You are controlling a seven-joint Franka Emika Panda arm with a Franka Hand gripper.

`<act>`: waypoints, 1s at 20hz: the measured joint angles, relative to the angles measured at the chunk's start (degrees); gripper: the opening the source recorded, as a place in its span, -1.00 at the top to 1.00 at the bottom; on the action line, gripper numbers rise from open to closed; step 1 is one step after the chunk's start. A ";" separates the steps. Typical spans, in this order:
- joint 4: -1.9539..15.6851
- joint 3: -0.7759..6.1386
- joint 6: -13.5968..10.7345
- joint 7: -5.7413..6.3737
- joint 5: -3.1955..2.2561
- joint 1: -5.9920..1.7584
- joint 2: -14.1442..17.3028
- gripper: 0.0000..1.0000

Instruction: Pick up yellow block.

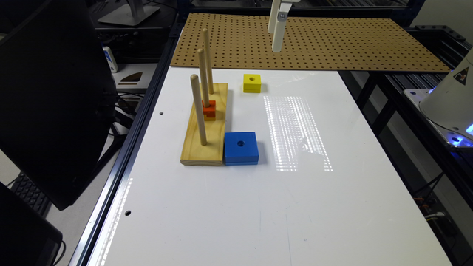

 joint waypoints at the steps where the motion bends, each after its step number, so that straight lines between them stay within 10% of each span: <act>1: 0.10 0.01 0.00 0.00 0.00 0.00 0.07 -1.00; 20: 6.78 -0.04 0.00 -1.47 -0.01 -1.55 6.64 -1.00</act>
